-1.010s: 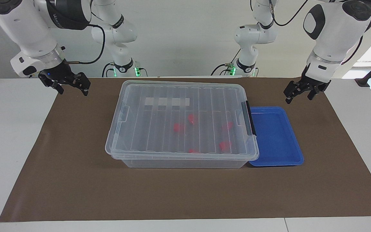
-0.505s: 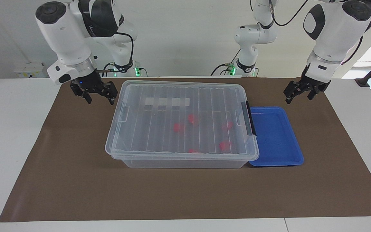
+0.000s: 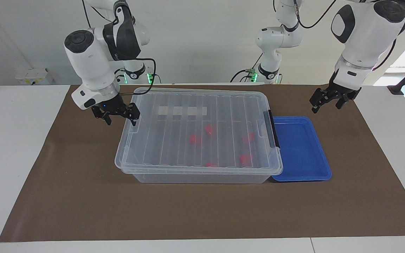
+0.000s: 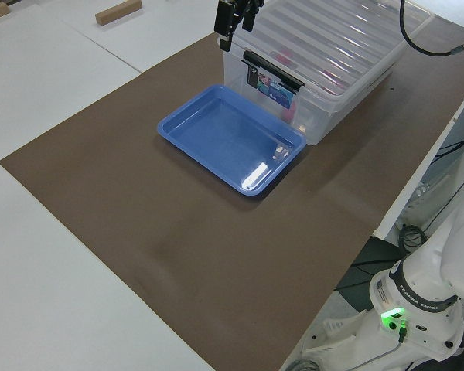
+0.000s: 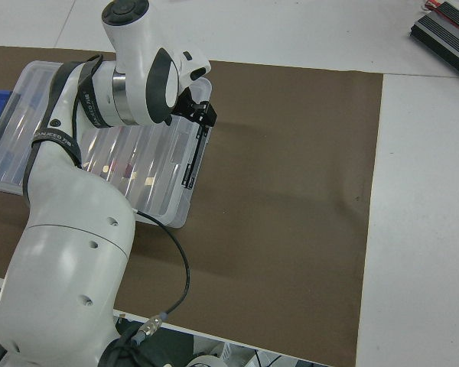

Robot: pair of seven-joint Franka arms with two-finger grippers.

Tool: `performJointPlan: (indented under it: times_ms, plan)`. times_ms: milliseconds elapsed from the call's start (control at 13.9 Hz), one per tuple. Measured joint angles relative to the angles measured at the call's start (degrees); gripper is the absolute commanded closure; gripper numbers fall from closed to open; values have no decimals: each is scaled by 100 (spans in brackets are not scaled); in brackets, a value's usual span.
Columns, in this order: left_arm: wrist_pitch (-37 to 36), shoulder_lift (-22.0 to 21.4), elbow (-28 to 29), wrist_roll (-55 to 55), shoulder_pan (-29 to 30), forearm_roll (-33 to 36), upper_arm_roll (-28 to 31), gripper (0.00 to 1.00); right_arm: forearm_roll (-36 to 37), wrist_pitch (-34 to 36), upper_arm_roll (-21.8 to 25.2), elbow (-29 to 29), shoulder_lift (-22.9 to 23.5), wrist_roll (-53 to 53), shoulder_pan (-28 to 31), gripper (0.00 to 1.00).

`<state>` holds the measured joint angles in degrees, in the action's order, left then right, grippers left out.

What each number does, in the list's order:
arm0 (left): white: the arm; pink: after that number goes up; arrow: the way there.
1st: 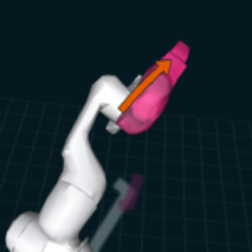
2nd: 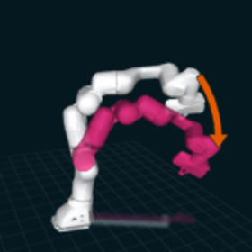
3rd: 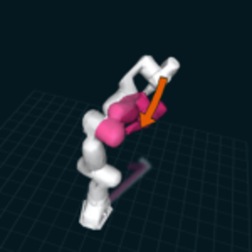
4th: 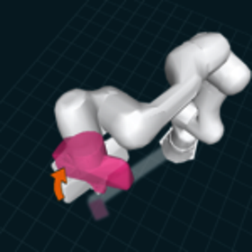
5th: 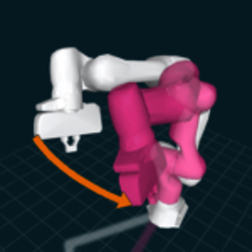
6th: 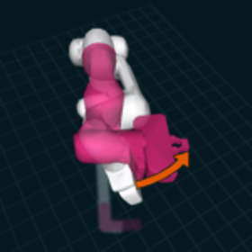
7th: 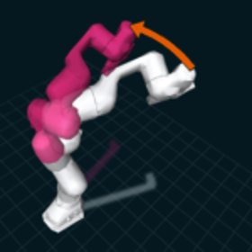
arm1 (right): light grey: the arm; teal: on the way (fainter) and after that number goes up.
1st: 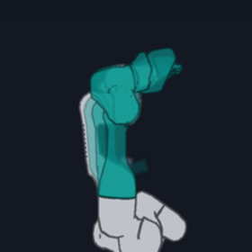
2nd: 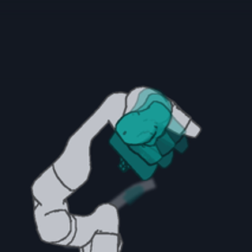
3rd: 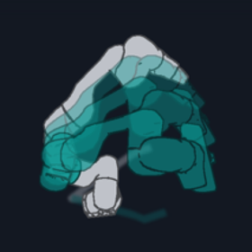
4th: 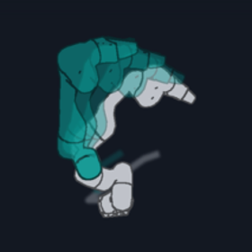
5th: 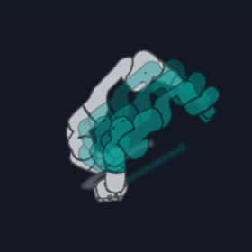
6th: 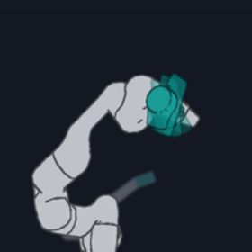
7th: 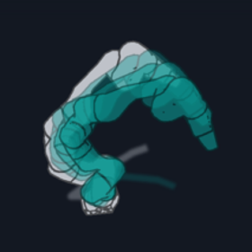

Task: Place red block in blue tray from box

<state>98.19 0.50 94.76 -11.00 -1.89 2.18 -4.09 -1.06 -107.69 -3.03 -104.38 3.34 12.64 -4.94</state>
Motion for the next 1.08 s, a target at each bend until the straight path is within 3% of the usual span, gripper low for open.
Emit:
performJointPlan:
  times_ms: [721,1082]
  plan:
    - [0,0,0,0,0,0,0,0,26,-237,19,-716,-194,-230,72,0]
    - [0,0,0,0,0,0,0,0,127,-297,225,-794,-235,-750,182,0]
